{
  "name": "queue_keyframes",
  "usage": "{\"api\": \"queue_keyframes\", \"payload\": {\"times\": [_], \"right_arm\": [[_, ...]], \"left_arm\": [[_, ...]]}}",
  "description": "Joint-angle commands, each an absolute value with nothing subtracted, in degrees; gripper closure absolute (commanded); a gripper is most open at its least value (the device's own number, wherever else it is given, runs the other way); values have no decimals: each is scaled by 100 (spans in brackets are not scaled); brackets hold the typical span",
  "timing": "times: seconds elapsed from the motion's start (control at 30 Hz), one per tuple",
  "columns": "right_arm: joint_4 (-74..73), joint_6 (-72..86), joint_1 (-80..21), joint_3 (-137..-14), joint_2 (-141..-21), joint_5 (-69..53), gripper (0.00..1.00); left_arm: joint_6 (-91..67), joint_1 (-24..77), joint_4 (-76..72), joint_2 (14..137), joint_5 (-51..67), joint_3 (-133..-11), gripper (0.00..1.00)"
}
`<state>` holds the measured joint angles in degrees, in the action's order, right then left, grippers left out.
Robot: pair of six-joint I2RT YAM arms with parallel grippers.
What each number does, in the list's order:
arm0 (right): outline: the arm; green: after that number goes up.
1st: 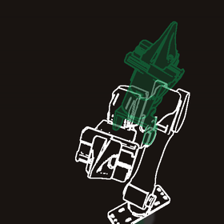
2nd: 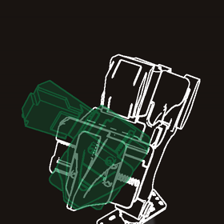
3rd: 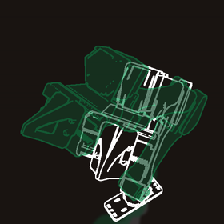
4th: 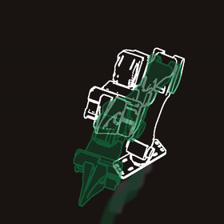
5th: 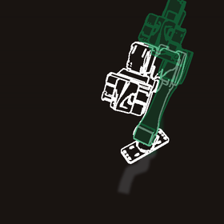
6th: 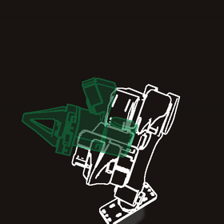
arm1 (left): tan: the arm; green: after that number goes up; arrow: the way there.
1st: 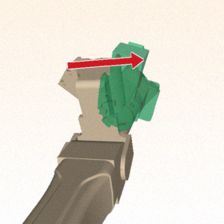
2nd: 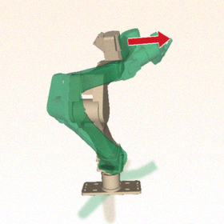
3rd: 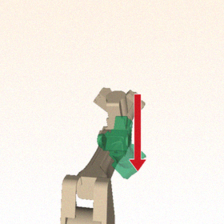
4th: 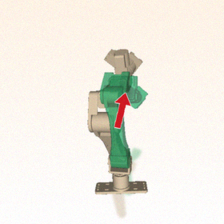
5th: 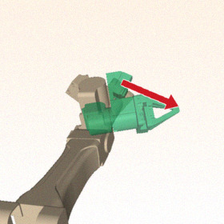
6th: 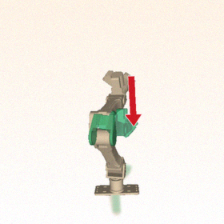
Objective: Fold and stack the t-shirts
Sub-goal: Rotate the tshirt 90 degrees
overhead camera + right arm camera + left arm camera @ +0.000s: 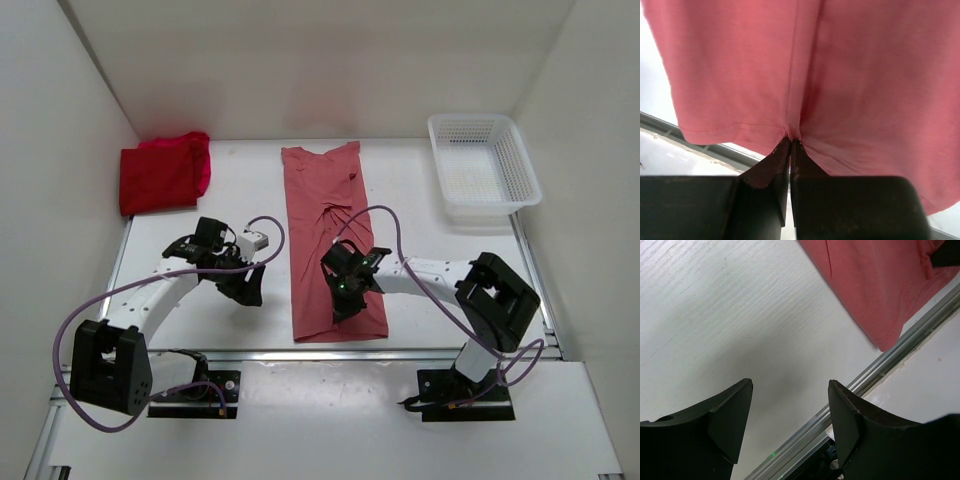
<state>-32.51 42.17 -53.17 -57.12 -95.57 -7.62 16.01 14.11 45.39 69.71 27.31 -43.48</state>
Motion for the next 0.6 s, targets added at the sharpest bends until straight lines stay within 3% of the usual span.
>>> {"api": "queue_keyframes", "payload": {"times": [0.0,0.43,0.53,0.57], "right_arm": [[-2866,4271,-5256,-5503,-9159,-966,100],[-2092,5063,-5203,-4114,-8042,-1494,100],[-2565,4922,-5045,-4262,-8008,-1354,63],[-2714,4844,-5001,-4289,-7876,-1232,57]], "left_arm": [[1669,1450,4552,6917,2883,-4350,28],[2109,2135,4711,7049,2645,-4596,27],[2162,2390,4807,7084,2654,-4702,27],[2136,2495,4842,7084,2689,-4789,27]]}}
